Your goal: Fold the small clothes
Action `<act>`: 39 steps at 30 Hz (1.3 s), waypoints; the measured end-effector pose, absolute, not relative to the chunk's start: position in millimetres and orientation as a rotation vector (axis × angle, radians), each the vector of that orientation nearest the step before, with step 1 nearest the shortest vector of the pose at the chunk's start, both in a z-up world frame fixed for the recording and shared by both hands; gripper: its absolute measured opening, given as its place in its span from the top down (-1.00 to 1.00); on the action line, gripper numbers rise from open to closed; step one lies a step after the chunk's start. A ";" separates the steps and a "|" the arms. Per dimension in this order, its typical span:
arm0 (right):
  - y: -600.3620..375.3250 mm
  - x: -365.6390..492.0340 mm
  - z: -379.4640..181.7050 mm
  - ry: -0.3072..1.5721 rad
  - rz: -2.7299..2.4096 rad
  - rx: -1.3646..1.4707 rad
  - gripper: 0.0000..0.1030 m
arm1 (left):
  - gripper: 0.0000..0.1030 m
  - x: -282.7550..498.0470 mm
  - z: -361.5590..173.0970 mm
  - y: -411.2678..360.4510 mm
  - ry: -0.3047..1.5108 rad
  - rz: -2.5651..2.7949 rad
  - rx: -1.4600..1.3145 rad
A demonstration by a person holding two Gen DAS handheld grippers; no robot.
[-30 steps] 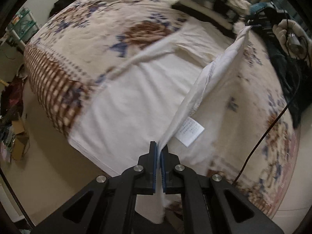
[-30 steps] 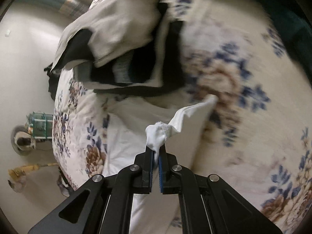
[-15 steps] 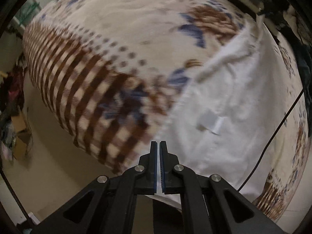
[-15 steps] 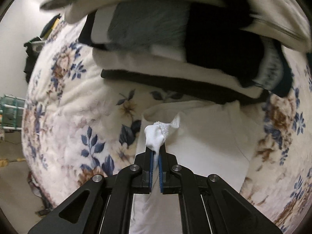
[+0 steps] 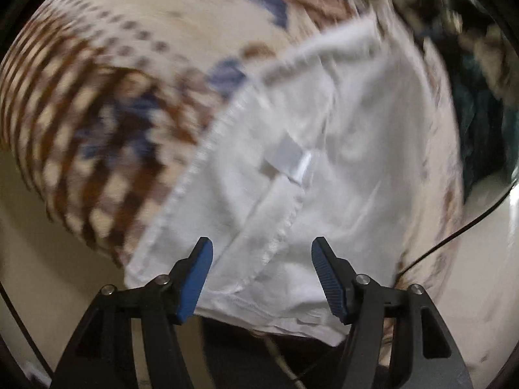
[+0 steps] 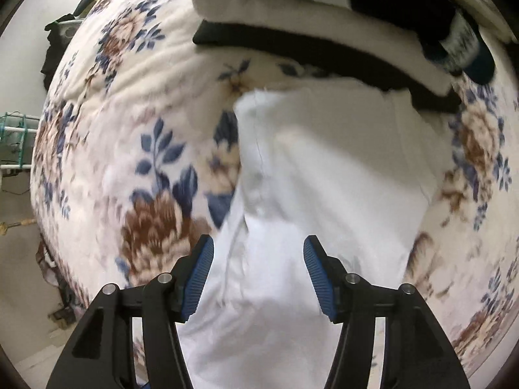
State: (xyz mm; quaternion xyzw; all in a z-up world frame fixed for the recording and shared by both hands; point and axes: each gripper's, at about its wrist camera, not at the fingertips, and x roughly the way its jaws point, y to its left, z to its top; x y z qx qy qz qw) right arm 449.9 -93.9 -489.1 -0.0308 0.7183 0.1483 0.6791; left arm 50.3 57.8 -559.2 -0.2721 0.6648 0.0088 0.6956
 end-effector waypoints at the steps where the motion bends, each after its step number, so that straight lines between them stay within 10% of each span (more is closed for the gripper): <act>1: -101.3 449.1 -488.0 1.612 0.332 -0.046 -0.16 | -0.14 52.5 -562.2 50.5 1.491 0.032 -0.560; 2: -106.4 450.3 -487.4 1.608 0.329 -0.032 -0.16 | -0.07 54.3 -564.0 42.1 1.491 0.041 -0.512; 4: -114.1 459.7 -487.6 1.594 0.308 -0.011 -0.16 | 0.93 56.5 -563.0 28.8 1.474 0.071 -0.420; 13: -92.5 515.5 -507.3 1.590 0.304 0.083 -0.14 | 0.97 42.8 -534.9 22.6 1.386 0.145 -0.340; 17: -65.9 520.8 -527.7 1.581 0.266 -0.041 0.87 | 0.97 35.3 -518.4 38.9 1.372 0.169 -0.348; 39: -36.4 532.7 -522.4 1.427 0.182 -0.196 0.91 | 0.99 44.2 -560.0 98.7 1.431 0.330 -0.414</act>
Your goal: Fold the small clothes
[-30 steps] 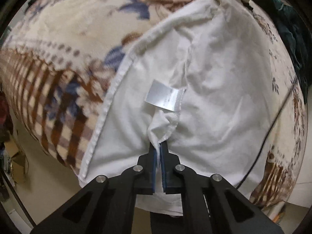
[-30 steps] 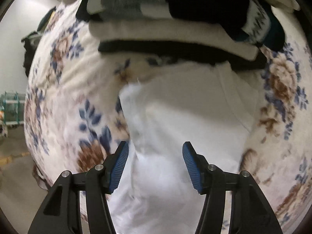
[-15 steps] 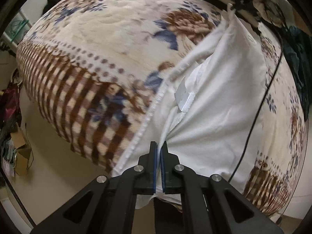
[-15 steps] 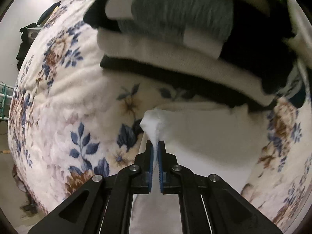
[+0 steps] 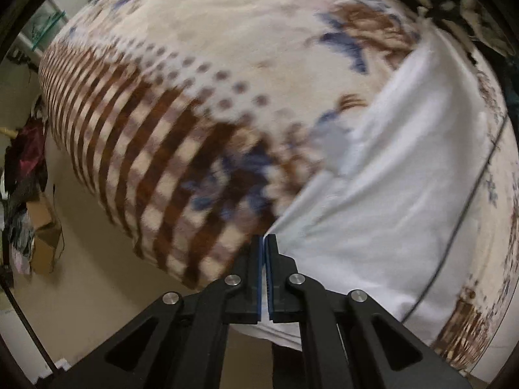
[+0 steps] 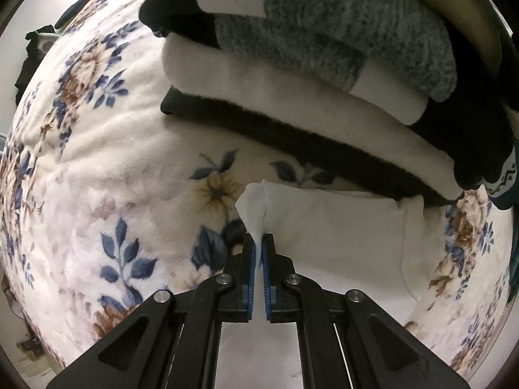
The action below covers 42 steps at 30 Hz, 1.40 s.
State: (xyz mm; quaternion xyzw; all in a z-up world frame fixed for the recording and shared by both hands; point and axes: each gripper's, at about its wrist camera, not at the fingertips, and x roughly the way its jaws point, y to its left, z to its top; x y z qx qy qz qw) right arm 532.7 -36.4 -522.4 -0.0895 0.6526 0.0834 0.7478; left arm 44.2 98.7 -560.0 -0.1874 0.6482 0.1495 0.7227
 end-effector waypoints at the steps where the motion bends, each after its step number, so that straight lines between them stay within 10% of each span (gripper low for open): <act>1: -35.9 533.2 -524.3 1.436 0.183 -0.188 0.91 | 0.98 40.4 -563.5 107.3 1.437 0.321 -0.472; 4: -42.8 535.6 -529.4 1.505 0.199 -0.125 0.86 | 0.94 25.3 -563.5 136.0 1.405 0.301 -0.677; 8: -58.4 522.5 -513.5 1.579 0.312 0.017 -0.14 | 0.79 11.0 -561.1 164.2 1.356 0.284 -0.873; 10: -72.6 501.7 -492.9 1.549 0.359 0.032 -0.18 | 0.21 11.3 -558.8 170.4 1.343 0.255 -0.906; 12: -91.4 466.7 -474.7 1.522 0.389 0.000 -0.18 | 0.07 16.7 -558.4 167.6 1.354 0.222 -0.893; 20: -169.2 292.0 -497.4 1.756 0.363 0.028 -0.18 | 0.12 52.9 -576.4 118.5 1.512 0.104 -0.627; 24: -197.2 175.4 -543.8 1.959 0.297 0.179 -0.19 | 0.81 60.6 -571.7 103.6 1.512 0.092 -0.507; 28: -207.0 87.6 -581.1 2.089 0.231 0.346 -0.19 | 0.95 62.9 -566.0 97.5 1.491 0.108 -0.459; 30: -207.5 52.1 -594.1 2.095 0.207 0.450 0.05 | 0.96 60.3 -561.5 98.2 1.478 0.116 -0.453; 32: -205.1 34.8 -599.9 2.067 0.194 0.462 0.96 | 0.97 56.0 -556.8 100.9 1.476 0.123 -0.446; 42: -216.2 -21.4 -570.2 1.902 0.163 0.438 0.97 | 0.98 35.9 -510.0 101.4 1.447 0.116 -0.459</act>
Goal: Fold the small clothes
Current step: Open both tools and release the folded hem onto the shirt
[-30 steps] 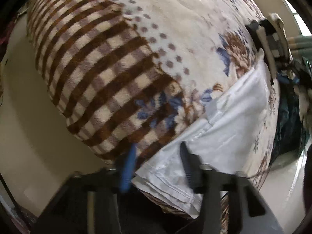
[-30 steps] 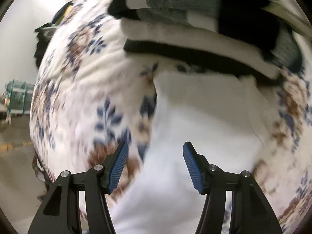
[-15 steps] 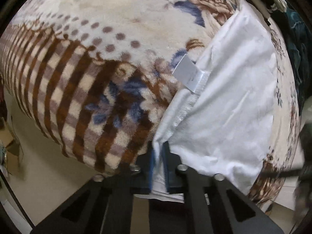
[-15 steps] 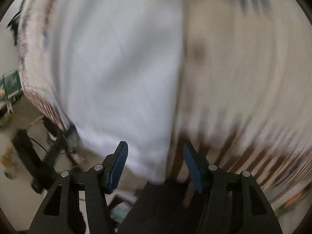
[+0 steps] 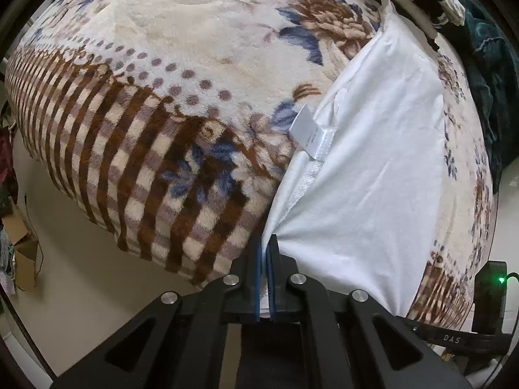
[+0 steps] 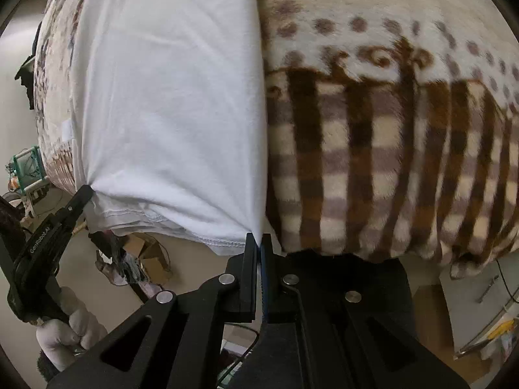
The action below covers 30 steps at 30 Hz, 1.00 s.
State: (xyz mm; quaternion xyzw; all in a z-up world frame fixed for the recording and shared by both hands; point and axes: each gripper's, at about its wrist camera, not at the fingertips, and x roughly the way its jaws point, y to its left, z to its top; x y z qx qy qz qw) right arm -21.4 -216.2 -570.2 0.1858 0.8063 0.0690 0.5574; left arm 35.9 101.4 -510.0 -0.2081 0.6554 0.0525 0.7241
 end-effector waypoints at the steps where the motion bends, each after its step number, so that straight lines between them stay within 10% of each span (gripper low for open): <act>1: -217.7 -24.1 -567.0 1.899 0.165 0.444 0.97 | 0.98 34.7 -506.7 101.7 1.443 0.115 -0.457; 9: -235.4 -32.0 -557.4 1.891 0.179 0.575 0.97 | 0.99 20.5 -509.7 137.0 1.426 0.109 -0.714; 18: -247.3 -13.2 -583.5 1.963 0.214 0.490 0.93 | 0.93 20.7 -517.8 126.3 1.507 0.147 -0.404; 20: -249.2 -3.8 -566.5 1.924 0.247 0.498 0.47 | 0.75 37.0 -500.0 118.1 1.483 0.123 -0.417; 22: -253.6 7.6 -554.2 1.887 0.243 0.479 -0.16 | -0.20 58.1 -483.1 109.9 1.452 0.099 -0.435; 24: -260.0 19.7 -530.4 1.820 0.252 0.473 -0.26 | -0.48 83.0 -469.7 102.1 1.394 0.048 -0.477; 30: -277.6 88.8 -490.4 1.707 0.214 0.512 -0.26 | -0.48 199.9 -457.5 67.8 1.305 -0.098 -0.542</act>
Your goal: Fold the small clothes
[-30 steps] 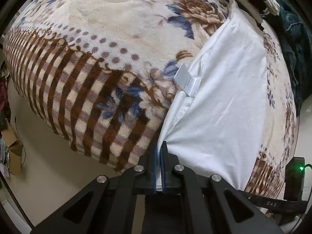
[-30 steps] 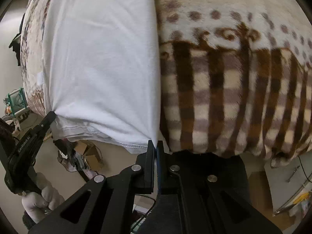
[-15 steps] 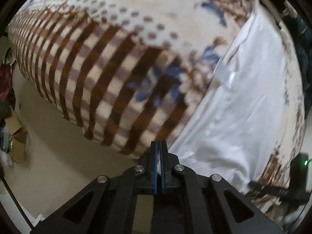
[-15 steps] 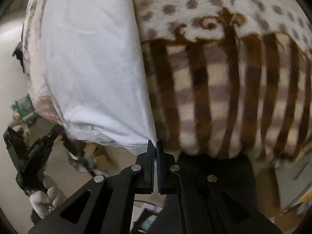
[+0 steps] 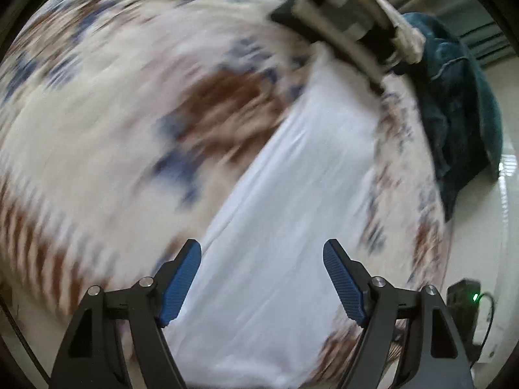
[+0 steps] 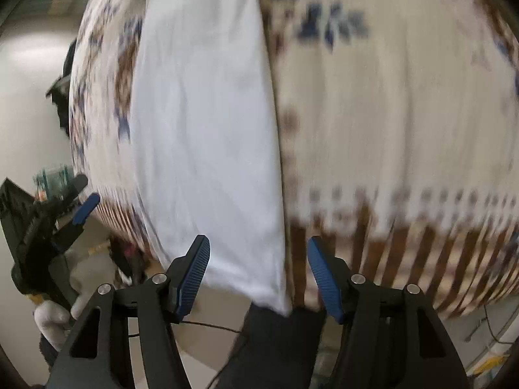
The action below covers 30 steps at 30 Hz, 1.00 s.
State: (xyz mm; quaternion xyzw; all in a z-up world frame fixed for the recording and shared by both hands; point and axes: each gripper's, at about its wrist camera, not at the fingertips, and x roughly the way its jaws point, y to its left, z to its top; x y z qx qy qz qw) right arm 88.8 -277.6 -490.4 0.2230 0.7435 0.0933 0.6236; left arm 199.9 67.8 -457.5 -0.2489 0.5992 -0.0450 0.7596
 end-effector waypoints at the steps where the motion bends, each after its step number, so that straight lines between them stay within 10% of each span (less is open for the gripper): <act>1: -285.2 107.5 -486.4 1.691 0.206 0.521 -0.26 | -0.49 228.7 -457.5 60.9 1.293 -0.130 -0.538; 11: -362.9 305.2 -471.3 1.453 0.113 0.587 -0.26 | -0.48 454.6 -516.4 22.0 1.324 -0.292 -0.388; 22: -368.1 476.7 -564.6 1.438 0.236 0.841 -0.26 | -0.44 513.4 -562.4 -6.3 1.291 -0.412 -0.308; 23: -366.5 477.7 -568.8 1.433 0.244 0.850 -0.26 | -0.32 513.4 -559.6 -9.3 1.261 -0.431 -0.310; 25: -367.5 489.0 -570.0 1.401 0.265 0.889 -0.25 | 0.91 514.9 -557.0 -13.7 1.233 -0.448 -0.293; 27: -369.1 493.5 -565.3 1.369 0.272 0.905 -0.15 | 0.92 516.4 -556.0 -12.3 1.223 -0.471 -0.300; 30: -364.9 502.3 -559.7 1.367 0.270 0.860 0.72 | 0.92 513.5 -549.4 -8.5 1.196 -0.469 -0.290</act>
